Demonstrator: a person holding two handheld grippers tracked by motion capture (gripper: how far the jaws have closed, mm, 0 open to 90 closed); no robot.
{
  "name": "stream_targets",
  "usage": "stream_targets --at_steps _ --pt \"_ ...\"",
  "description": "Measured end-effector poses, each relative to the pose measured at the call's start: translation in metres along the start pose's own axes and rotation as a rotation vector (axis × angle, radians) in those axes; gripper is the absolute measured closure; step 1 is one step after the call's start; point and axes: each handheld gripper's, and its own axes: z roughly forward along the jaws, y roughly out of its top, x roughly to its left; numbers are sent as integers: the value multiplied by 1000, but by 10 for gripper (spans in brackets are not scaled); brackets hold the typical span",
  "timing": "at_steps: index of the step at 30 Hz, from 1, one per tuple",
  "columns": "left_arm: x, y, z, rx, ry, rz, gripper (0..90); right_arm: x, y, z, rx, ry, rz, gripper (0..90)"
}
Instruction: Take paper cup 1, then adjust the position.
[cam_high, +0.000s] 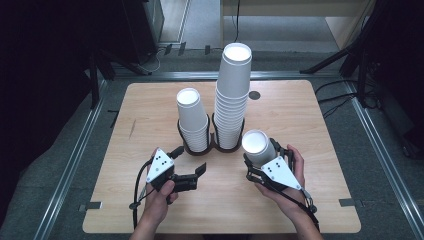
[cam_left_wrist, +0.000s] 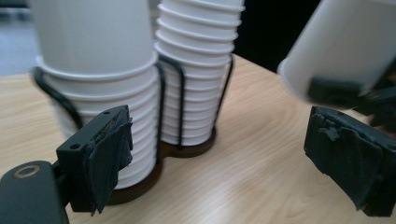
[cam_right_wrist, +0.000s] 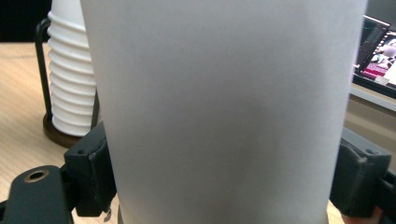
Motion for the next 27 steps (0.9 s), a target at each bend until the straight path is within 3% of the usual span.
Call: stream_targets --at_steps 8,11,14,19,24,27 --pt "-2 2 1 23 -48 -8 79 20 -3 3 22 35 -114 130" --pt "-5 2 2 29 -55 1 79 25 -4 4 27 23 -142 129" --pt "-9 3 3 30 -65 7 79 25 -4 5 35 23 -144 129" --pt "-16 5 3 30 -85 19 79 30 -5 6 38 24 -189 128" --pt "-20 7 5 39 -91 9 79 34 -7 8 50 -15 -228 125" --pt "-22 7 6 49 -100 12 79 35 -8 8 50 -1 -243 127"
